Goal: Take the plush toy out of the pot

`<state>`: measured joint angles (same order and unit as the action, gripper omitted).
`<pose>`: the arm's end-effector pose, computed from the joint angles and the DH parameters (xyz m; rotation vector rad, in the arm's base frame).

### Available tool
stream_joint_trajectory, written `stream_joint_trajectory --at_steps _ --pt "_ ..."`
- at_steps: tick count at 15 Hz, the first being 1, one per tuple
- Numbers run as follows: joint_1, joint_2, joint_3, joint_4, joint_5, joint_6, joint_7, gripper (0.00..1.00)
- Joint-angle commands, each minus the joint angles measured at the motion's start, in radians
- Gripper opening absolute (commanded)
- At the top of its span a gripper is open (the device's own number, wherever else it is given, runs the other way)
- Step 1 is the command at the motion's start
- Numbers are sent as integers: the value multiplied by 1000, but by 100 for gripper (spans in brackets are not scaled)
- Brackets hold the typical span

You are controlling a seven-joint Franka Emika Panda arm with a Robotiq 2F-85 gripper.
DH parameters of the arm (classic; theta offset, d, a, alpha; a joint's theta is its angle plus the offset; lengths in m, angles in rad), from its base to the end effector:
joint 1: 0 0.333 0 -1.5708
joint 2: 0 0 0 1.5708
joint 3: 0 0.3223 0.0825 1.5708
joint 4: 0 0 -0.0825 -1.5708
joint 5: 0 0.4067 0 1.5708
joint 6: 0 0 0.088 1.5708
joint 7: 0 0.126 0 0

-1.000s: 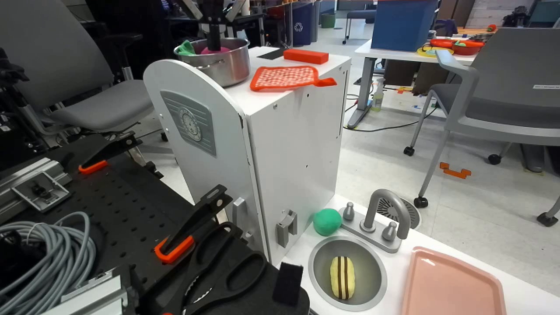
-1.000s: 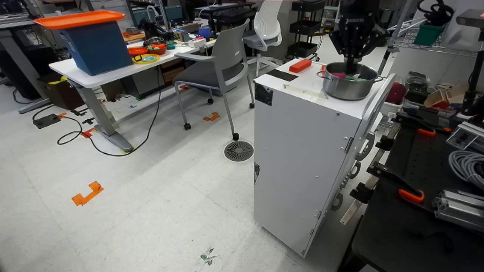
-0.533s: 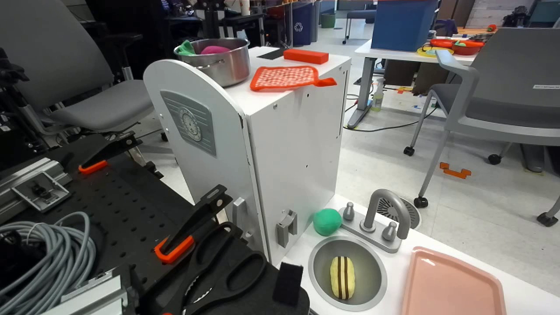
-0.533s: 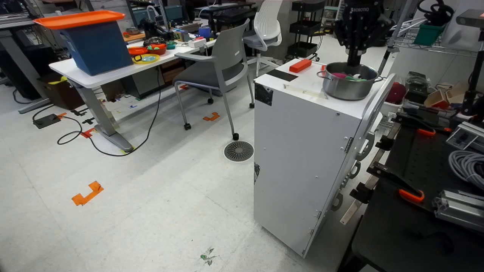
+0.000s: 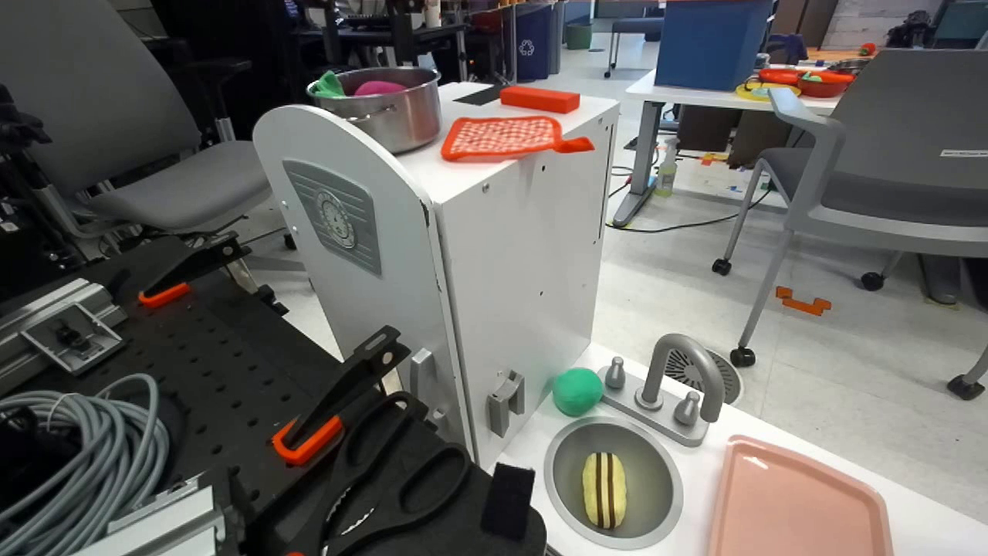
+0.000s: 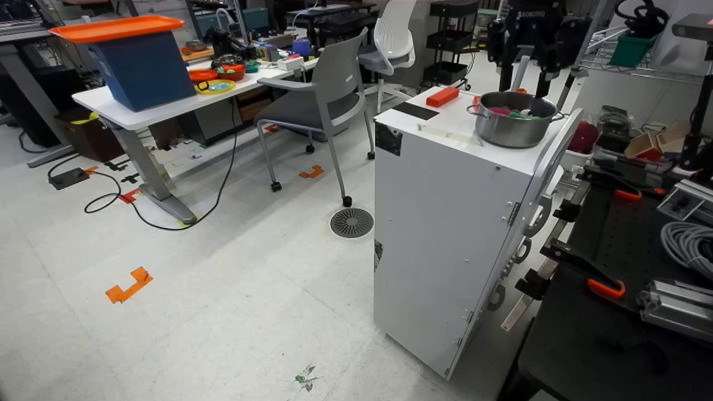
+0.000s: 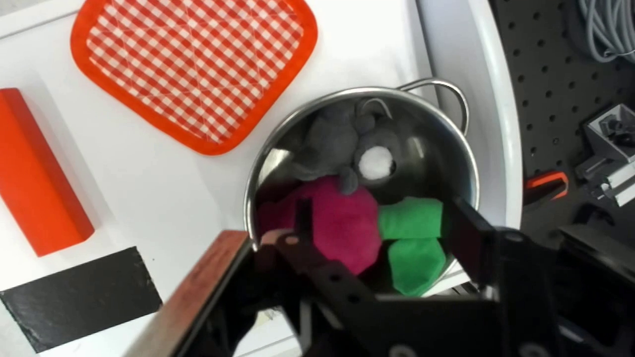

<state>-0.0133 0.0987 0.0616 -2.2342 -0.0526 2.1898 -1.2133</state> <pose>0.5337 0.0232 0.2874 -2.4599 -1.8610 0.2135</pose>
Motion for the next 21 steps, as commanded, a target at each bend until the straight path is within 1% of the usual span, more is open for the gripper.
stream_joint_trajectory --at_steps 1,2,14,21 --pt "7 -5 -5 -7 -2 5 1 98" --pt "8 -3 -5 -9 -4 4 2 100" --pt "14 11 -1 -10 -6 4 2 100" --pt "11 22 0 -5 7 10 -23 100"
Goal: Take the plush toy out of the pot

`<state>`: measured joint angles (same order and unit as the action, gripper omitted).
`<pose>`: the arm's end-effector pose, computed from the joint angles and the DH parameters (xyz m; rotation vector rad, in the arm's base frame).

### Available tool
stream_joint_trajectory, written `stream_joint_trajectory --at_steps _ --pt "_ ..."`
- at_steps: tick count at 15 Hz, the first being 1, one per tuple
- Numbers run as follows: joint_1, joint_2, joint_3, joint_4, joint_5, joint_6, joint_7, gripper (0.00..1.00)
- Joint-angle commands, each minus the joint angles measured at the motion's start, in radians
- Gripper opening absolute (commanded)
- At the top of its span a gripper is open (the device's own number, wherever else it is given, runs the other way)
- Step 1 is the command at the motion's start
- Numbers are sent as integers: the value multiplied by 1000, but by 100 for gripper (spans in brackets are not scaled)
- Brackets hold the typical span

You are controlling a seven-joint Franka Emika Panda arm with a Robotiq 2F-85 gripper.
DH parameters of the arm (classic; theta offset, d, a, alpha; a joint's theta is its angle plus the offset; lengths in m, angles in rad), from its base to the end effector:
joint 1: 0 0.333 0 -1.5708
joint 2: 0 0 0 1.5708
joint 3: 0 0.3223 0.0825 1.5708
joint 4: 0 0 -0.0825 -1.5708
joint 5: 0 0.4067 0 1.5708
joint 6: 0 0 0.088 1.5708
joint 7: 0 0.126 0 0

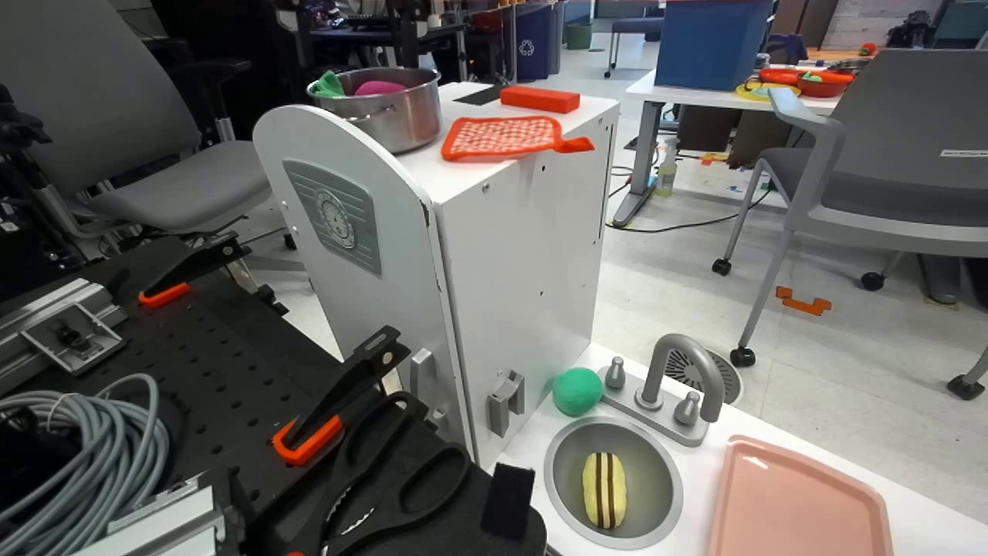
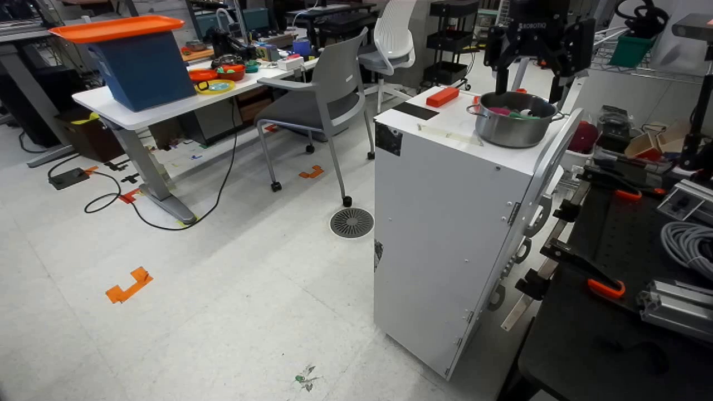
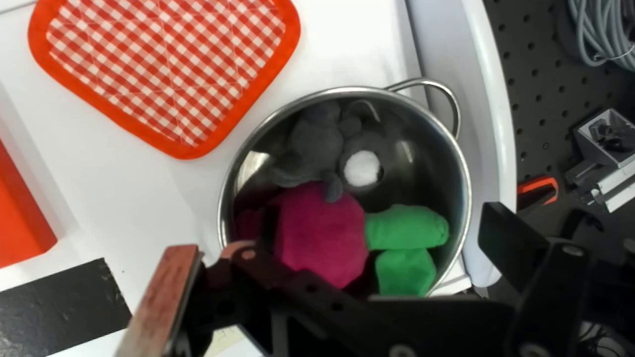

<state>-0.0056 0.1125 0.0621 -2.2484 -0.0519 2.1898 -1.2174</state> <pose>0.5276 0.0274 0.2741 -2.4330 -1.8647 0.2468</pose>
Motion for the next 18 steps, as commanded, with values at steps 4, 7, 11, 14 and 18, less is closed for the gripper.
stream_joint_trajectory --at_steps 4,7,11,14,18 --pt "3 20 -2 12 2 12 -16 100" --pt "1 30 -2 15 1 11 -15 100" --pt "0 47 1 20 9 12 -13 100" --pt "-3 53 4 18 21 26 -31 100" --pt "-3 57 8 18 24 36 -54 100"
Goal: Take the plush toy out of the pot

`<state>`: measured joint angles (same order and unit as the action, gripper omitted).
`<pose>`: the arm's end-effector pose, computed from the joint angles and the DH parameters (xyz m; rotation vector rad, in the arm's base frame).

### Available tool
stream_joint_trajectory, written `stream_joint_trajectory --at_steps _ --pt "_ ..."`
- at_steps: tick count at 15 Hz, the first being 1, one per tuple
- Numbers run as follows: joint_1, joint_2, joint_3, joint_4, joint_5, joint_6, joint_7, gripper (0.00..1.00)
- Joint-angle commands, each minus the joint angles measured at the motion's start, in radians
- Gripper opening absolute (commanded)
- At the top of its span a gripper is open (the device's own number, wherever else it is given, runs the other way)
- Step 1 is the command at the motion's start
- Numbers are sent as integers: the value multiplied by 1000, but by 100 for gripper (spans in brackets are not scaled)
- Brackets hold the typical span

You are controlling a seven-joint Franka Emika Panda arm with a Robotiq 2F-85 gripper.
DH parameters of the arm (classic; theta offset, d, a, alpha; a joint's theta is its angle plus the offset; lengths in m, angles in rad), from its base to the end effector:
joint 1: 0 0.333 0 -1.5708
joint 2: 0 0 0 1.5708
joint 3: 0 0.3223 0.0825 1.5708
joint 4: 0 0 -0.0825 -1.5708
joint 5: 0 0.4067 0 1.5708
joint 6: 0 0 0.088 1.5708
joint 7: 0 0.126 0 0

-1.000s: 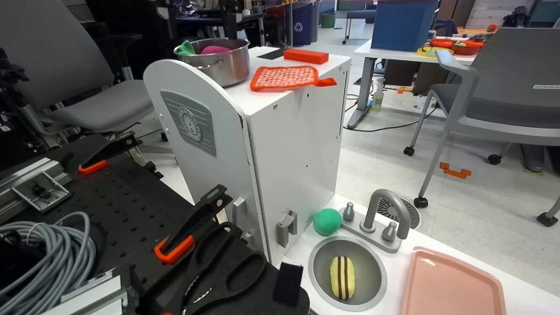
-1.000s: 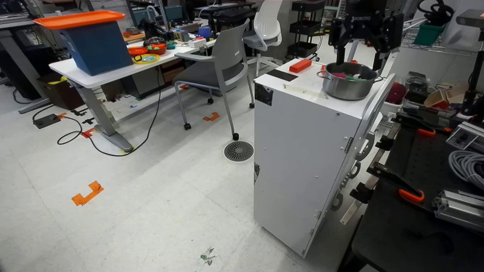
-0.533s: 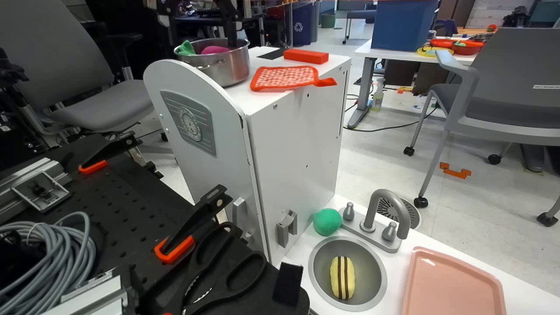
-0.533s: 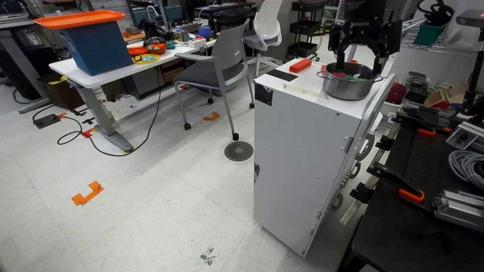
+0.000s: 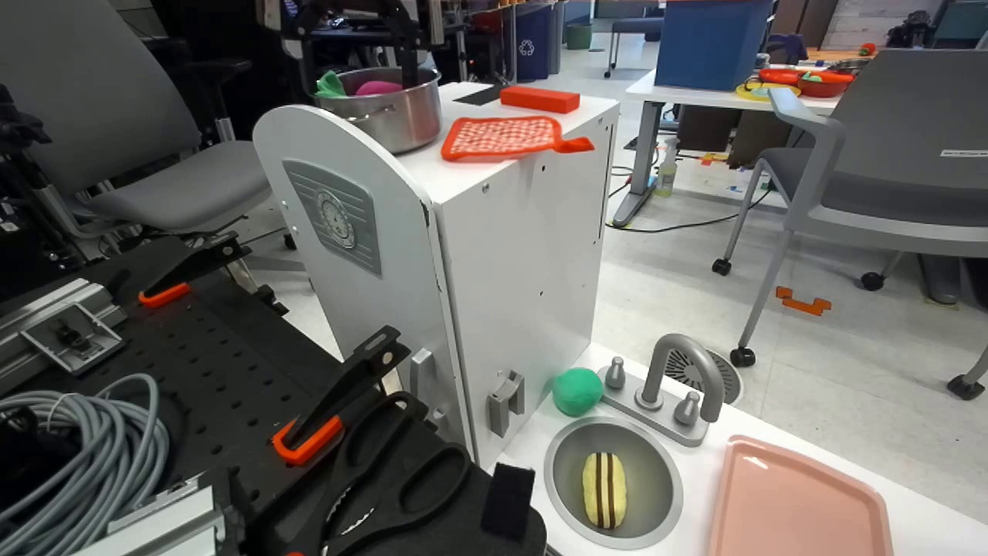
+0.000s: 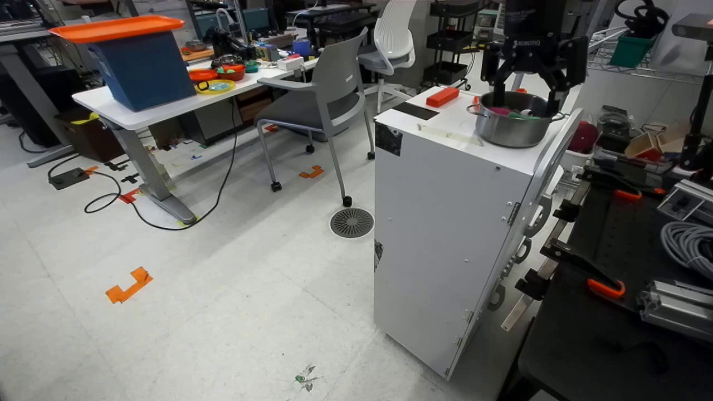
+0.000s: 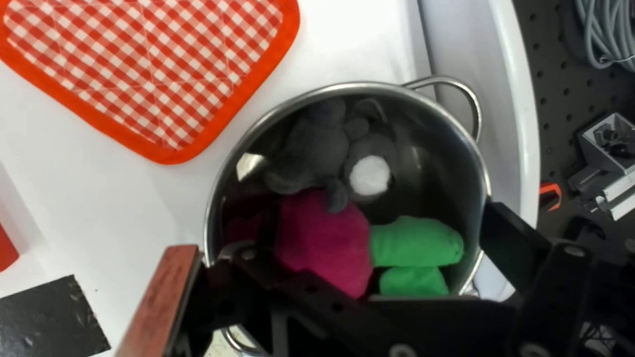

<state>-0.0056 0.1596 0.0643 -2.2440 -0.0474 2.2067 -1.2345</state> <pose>0.5283 0.0291 0.2521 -2.3979 -1.8712 0.2705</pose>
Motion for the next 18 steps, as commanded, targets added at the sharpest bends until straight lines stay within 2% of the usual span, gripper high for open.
stream_joint_trajectory --at_steps 1,18 --pt "-3 10 7 14 20 23 -40 100" --pt "-4 -1 18 4 80 79 -109 100"
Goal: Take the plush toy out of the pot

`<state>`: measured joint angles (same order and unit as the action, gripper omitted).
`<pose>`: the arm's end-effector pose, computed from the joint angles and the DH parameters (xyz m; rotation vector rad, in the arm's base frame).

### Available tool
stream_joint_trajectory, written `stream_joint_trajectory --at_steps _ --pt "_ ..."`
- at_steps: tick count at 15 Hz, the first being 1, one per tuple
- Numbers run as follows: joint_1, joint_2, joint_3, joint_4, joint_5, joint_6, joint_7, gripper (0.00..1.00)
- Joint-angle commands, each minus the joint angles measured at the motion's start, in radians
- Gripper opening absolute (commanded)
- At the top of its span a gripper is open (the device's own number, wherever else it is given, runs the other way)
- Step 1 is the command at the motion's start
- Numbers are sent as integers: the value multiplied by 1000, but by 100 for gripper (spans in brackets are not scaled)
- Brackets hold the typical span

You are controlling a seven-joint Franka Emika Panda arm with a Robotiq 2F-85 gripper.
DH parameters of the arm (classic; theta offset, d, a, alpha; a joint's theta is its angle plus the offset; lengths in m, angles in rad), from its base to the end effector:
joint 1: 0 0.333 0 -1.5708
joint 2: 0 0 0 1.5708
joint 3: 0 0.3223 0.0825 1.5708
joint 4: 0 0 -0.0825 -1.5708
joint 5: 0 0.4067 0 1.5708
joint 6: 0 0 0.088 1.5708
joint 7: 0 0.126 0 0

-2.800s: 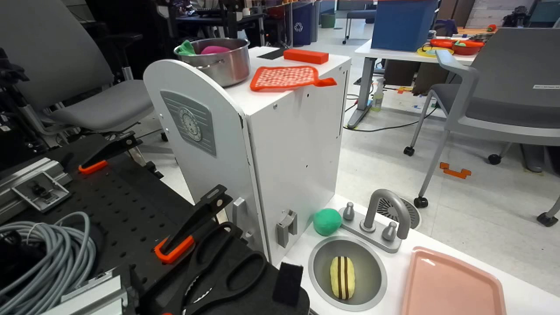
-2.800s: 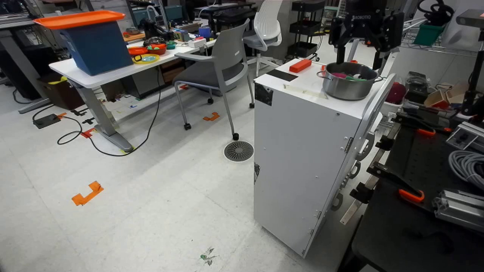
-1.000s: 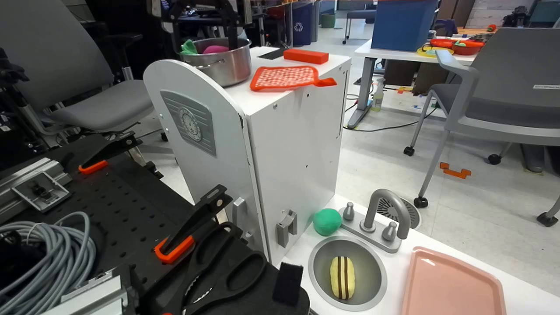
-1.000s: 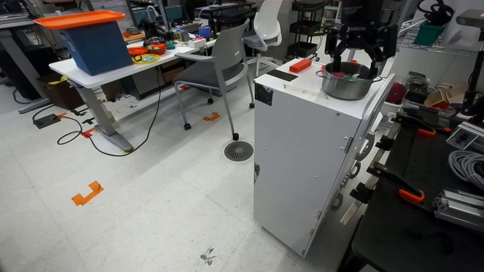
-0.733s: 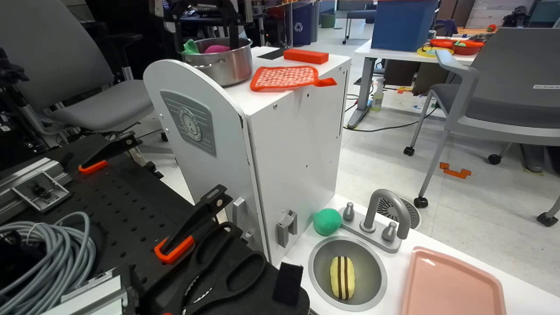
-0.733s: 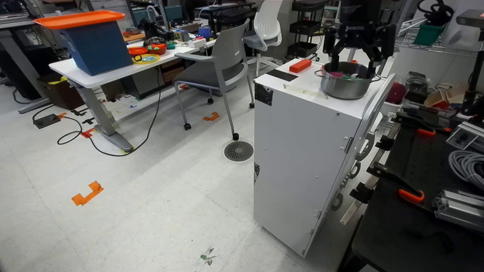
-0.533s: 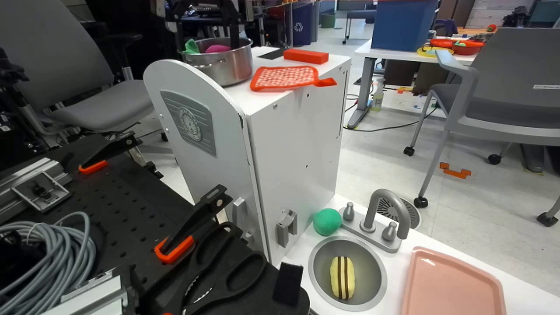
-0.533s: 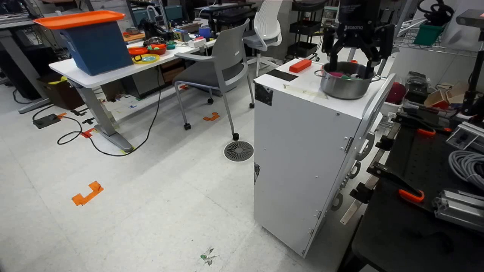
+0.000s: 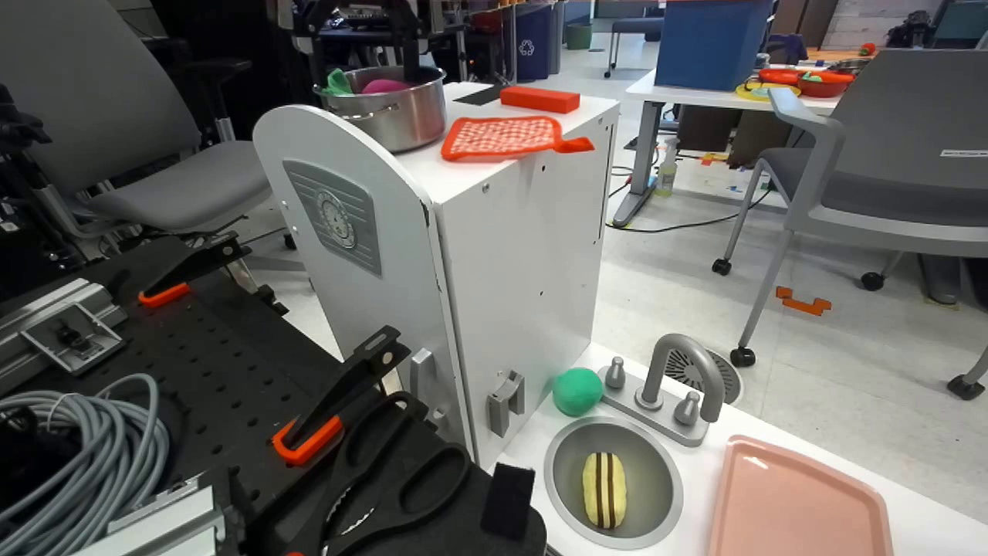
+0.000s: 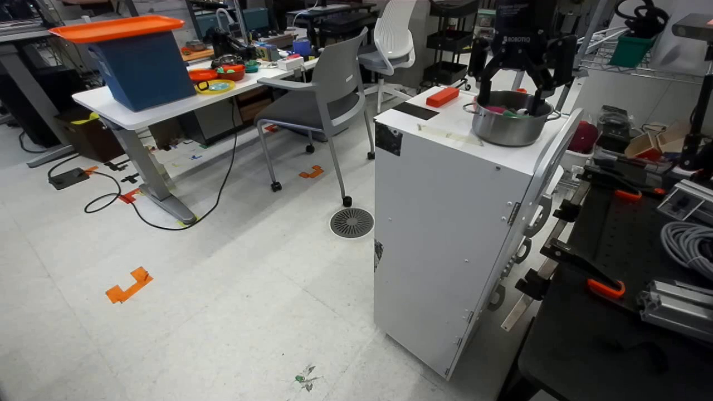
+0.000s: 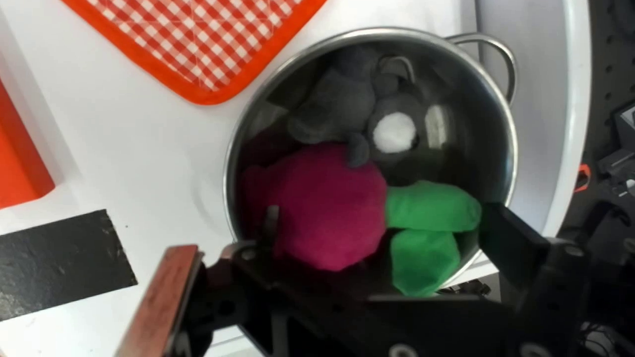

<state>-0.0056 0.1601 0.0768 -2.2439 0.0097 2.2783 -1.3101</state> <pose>0.5375 0.0391 0.2567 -2.3579 -1.9348 0.1387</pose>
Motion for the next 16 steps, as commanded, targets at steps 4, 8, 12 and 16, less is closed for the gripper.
stream_joint_trajectory --at_steps 4,8,12,16 --pt "-4 7 4 4 19 -1 -34 100" --pt "-5 10 3 5 17 -14 -36 100" --pt "-5 15 1 4 11 -17 -35 100" --pt "-5 18 1 4 9 -19 -32 100"
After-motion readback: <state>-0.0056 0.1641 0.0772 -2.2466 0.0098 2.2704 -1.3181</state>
